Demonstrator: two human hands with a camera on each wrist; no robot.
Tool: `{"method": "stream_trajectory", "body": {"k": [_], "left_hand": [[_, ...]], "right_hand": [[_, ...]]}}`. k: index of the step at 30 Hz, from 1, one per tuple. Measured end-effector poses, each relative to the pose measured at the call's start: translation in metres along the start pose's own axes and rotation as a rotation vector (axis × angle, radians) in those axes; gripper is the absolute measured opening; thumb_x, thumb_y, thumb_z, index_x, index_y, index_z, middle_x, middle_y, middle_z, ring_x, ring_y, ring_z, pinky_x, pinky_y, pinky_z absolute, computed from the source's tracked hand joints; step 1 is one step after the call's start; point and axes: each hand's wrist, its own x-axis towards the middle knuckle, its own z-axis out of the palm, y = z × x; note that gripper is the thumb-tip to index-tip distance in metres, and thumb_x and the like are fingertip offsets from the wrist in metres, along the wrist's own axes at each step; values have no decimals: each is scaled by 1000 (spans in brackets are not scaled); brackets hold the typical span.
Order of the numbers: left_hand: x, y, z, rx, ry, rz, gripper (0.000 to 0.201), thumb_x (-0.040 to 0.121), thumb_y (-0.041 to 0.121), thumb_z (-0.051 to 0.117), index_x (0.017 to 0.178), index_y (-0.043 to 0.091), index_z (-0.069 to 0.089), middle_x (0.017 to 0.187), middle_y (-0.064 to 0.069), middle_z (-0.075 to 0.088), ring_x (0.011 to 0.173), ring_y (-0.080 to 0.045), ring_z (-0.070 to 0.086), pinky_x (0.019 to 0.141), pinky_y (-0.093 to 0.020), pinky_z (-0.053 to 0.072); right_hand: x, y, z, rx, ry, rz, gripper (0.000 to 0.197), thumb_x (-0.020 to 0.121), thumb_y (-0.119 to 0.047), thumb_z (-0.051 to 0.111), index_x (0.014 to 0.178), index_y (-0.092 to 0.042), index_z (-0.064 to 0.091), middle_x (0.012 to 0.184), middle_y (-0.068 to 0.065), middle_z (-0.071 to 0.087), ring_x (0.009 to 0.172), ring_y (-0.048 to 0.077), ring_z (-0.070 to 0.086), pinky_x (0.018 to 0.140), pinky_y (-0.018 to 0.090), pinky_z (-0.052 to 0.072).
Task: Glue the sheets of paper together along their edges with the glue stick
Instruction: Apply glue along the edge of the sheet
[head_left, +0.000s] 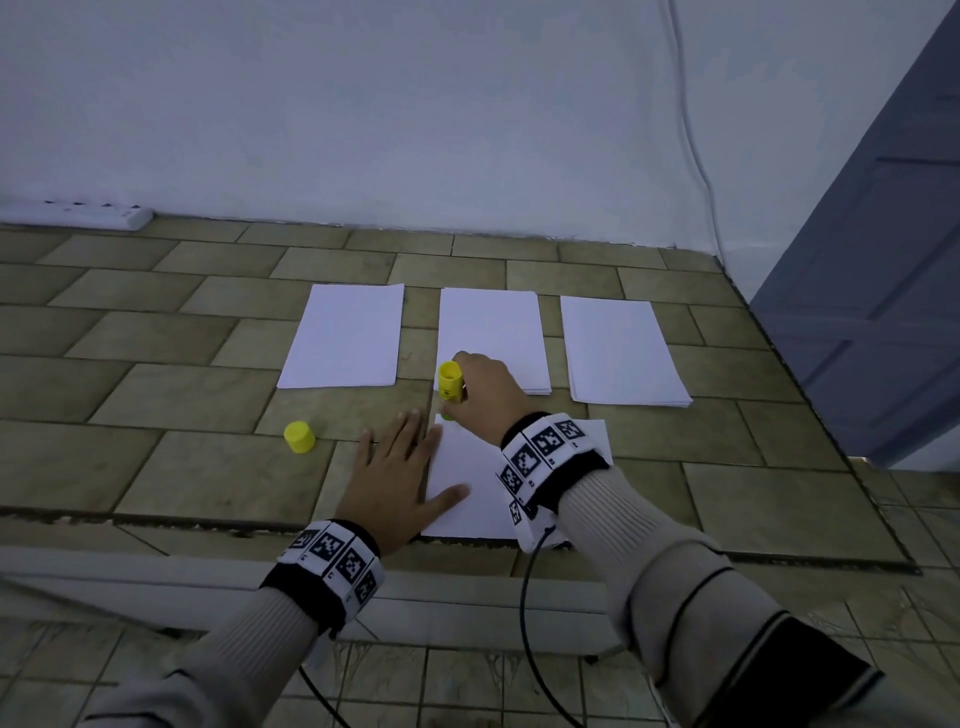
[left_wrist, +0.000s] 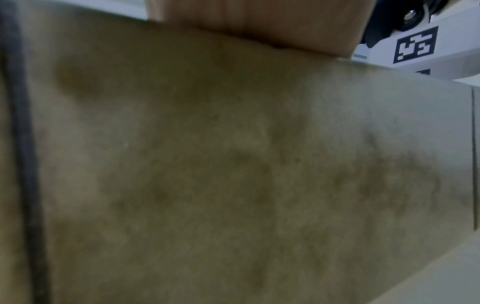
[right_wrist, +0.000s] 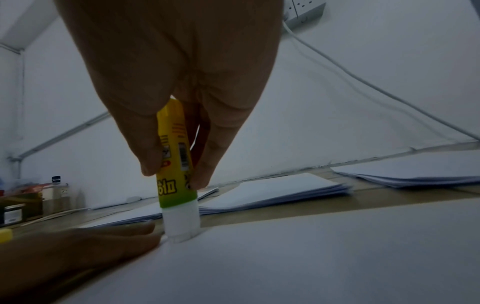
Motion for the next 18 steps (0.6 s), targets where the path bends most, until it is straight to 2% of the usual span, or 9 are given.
{"method": "stream_trajectory", "body": {"k": [5,8,11,14,17,18], "left_hand": [[0,0,1,10,17,-5,116,63,90,-16,156,24,5,164,-2,-6,150,-17,-9,119,-51,-7],[0,0,3,11,28,-3,115,64,90,-16,156,24,5,164,-2,-5,150,-17,-9,119,-50,-7],[0,-1,5,-5,42,1,115,65,90,-15,156,23,7,164,-3,-3,150,-18,-8,120,-51,-7],[0,-1,6,-8,56,8,114,67,90,-14,156,22,8,164,-3,-3,150,-18,-8,120,-51,-7],[0,-2,7,-28,69,15,112,69,90,-11,156,22,8,164,-3,-3,150,-19,-7,119,-51,-7],[0,-2,8,-28,72,17,112,69,90,-11,156,22,8,164,-3,-3,150,-19,-7,119,-51,-8]], "right_hand": [[-10,13,-9,-17,18,43,25,80,-12,66,86,-11,42,99,17,58,91,31,54,68,30,37],[-25,34,-23,31,51,90,21,76,-9,66,80,-11,45,93,15,59,87,31,58,73,38,49],[-43,59,-39,58,127,154,16,75,-7,64,74,-9,48,84,12,61,79,30,60,73,42,52],[-58,85,-55,17,212,226,17,76,-9,66,77,-8,49,82,11,62,78,30,60,70,37,51],[-70,104,-68,11,243,300,19,79,-8,67,78,-11,48,80,8,60,77,25,59,58,21,41],[-73,108,-72,16,253,315,19,80,-9,67,78,-11,49,81,8,59,77,25,58,56,19,39]]}}
